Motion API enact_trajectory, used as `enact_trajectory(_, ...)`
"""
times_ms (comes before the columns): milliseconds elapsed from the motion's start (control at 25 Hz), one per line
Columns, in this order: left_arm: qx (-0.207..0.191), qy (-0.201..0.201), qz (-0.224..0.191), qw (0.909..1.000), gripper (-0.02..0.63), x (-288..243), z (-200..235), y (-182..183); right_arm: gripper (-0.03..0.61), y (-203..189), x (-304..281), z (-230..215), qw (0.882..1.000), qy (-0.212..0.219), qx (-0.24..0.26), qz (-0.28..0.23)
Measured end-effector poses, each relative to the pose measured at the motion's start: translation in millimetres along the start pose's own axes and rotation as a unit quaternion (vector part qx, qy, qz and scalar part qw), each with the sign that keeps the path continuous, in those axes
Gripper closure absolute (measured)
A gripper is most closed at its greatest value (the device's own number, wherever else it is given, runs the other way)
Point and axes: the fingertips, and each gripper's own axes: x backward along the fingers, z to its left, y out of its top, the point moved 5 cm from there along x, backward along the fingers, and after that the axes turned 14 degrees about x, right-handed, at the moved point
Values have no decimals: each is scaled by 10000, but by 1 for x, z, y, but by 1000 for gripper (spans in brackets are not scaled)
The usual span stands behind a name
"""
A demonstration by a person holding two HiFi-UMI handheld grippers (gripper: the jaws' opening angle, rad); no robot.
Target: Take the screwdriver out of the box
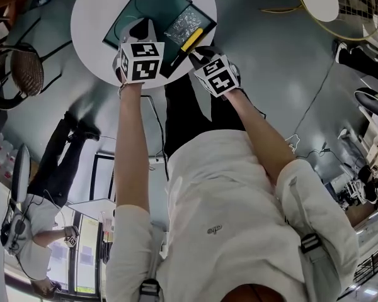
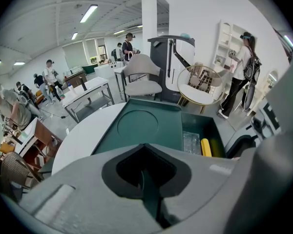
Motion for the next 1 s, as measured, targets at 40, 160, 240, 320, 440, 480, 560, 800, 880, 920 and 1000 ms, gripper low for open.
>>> enact_trajectory(40, 2, 12, 12, 10000, 603, 0, -1, 1, 495, -2, 2, -1, 10000, 54, -34, 41)
enact_trajectory(160, -3, 64, 82, 9999, 603, 0, -5, 4, 502, -8, 12, -5, 9998, 160, -23, 80)
enact_trajectory(240, -7, 115, 144, 9998, 603, -1, -6, 7, 506, -14, 22, -8, 9997, 196, 55, 113)
enact_trajectory(320, 20, 158, 196, 9997, 603, -1, -5, 7, 518, -16, 33, -10, 9998, 187, 21, 105)
enact_trajectory(440, 103, 226, 261, 9994, 603, 0, -3, 6, 522, -16, 50, -13, 9998, 155, -156, -33)
enact_trajectory(480, 132, 260, 280, 9992, 603, 0, -3, 6, 522, -15, 56, -15, 9997, 133, -179, -96)
enact_trajectory(560, 171, 367, 328, 9986, 603, 0, -6, 7, 525, -15, 68, -20, 9997, 99, -171, -164)
enact_trajectory(800, 260, 737, 279, 9966, 603, 1, -14, 5, 540, -11, 98, -23, 9990, 110, -63, -422)
enact_trajectory(880, 316, 854, 187, 9957, 603, 0, -15, 5, 548, -10, 105, -25, 9988, 106, -1, -472)
enact_trajectory(920, 341, 902, 159, 9952, 603, 1, -16, 4, 554, -10, 108, -26, 9987, 105, 23, -499)
enact_trajectory(1000, 410, 961, 173, 9944, 603, 5, -17, -1, 569, -7, 115, -26, 9983, 112, 76, -563)
